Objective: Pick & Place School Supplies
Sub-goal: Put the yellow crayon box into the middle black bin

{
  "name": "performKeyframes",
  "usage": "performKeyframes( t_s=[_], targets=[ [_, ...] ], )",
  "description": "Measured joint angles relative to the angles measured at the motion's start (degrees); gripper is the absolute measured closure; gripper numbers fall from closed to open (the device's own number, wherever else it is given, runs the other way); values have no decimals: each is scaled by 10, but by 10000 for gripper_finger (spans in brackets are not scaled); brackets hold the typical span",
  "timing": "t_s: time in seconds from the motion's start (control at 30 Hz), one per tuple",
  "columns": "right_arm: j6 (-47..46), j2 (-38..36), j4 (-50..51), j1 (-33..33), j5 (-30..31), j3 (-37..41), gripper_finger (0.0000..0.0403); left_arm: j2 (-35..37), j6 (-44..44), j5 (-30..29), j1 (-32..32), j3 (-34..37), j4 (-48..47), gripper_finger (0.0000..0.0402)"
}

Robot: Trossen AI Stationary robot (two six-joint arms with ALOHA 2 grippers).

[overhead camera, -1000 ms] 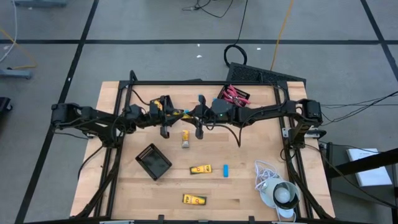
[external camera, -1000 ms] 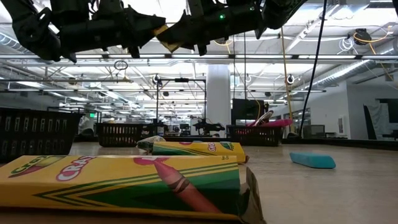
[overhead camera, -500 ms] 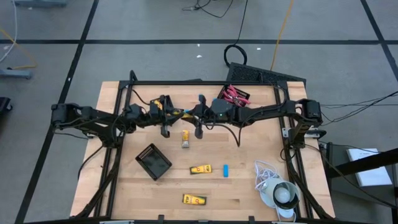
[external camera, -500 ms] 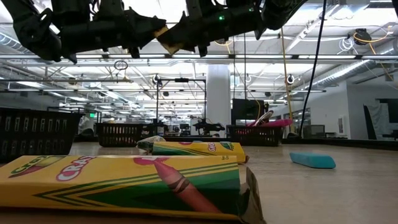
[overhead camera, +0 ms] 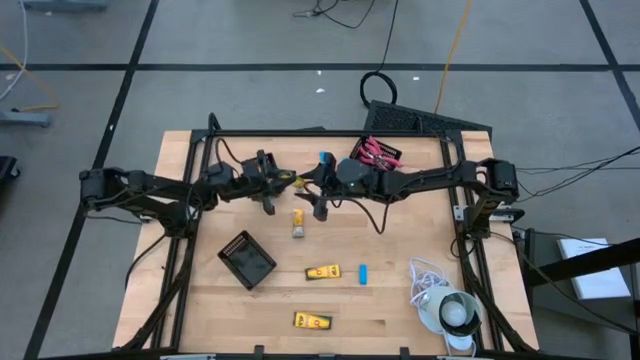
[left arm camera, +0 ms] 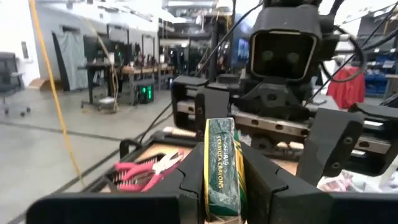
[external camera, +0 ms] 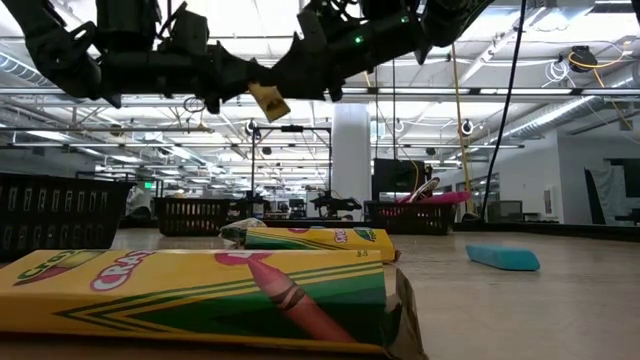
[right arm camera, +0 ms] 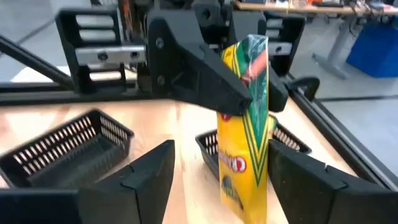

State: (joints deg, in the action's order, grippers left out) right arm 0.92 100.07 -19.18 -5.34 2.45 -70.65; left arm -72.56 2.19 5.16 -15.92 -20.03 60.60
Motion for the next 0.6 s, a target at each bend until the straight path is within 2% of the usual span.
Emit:
performKeyframes(
  t_s=[0.23, 0.4, 0.6],
  targets=[
    [1, -37, 25, 8, 3, 36, 179, 65, -5, -34, -32, 13, -92, 338],
    [-1, -110, 22, 5, 39, 122, 187, 157, 8, -31, -63, 42, -154, 339],
    [-11, -229, -38, 15, 33, 264, 188, 246, 39, -29, -77, 80, -263, 347]
  ],
)
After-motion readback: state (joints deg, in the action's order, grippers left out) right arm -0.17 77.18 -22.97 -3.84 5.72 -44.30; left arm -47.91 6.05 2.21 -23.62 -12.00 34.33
